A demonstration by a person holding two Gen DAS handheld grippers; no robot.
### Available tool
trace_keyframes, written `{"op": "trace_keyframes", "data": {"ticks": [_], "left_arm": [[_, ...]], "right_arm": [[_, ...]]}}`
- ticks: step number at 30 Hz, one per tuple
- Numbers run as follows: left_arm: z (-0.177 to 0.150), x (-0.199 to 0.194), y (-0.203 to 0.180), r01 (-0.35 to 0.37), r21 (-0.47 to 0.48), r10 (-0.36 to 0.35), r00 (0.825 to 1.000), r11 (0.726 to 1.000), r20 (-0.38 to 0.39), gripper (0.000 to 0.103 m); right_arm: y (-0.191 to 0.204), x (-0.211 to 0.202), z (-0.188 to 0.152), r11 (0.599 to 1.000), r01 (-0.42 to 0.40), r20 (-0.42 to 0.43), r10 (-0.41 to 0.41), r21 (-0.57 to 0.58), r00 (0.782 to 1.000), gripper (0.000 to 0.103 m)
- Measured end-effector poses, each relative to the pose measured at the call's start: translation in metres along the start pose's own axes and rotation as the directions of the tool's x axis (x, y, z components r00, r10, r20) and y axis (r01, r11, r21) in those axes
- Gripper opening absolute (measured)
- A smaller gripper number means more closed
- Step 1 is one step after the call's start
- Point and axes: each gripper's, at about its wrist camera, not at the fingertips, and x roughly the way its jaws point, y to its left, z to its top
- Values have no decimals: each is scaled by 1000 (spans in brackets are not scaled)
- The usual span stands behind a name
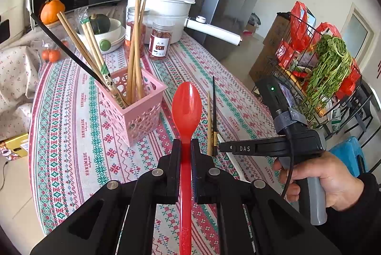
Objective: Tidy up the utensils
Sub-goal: 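Lift the red spoon with left while right grasps the white plastic spoon, then lower the red spoon into the basket and open left while right lifts the white spoon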
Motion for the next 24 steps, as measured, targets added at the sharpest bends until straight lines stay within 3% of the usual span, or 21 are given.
{"op": "trace_keyframes", "data": {"ticks": [7,13,18,24], "left_arm": [[3,-7,2,3,-9,-3,1000,1000,24,8],[9,-20,1,18,-19,-17,997,1000,73,8],[19,-43,-1,42,-20,-37,984,999,174,8],[39,-66,8,25,-42,-9,940,999,341,8]], "right_arm": [[-3,-21,5,998,-66,86,64,23,994,10],[3,-54,7,991,-136,196,135,-6,971,10],[7,-91,0,977,-208,310,215,-56,926,10],[15,-127,-1,965,-238,435,261,-108,862,10]]}}
